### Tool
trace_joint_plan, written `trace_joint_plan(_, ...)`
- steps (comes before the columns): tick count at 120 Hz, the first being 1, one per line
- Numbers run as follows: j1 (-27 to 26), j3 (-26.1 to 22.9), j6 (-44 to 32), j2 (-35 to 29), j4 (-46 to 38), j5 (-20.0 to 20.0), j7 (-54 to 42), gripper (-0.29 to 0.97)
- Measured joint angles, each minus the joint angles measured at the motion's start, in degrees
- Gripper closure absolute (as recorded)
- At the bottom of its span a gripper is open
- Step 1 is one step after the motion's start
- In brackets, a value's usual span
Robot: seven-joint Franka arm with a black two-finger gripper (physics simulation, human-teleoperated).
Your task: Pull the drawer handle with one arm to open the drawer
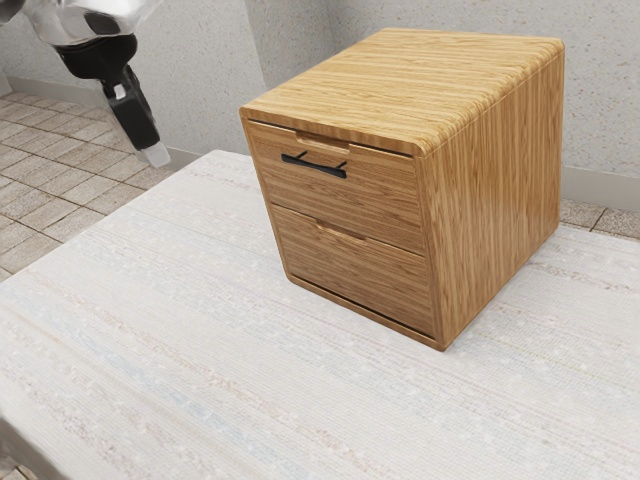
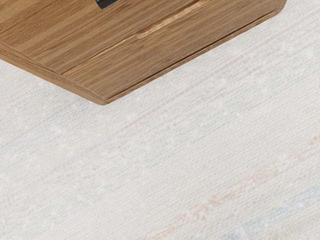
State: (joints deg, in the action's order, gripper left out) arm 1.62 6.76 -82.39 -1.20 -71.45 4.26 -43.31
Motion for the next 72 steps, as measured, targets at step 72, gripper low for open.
trace_joint_plan(72,0.8,-5.5,-17.3,4.6,-8.2,5.9,-32.8,0.02)
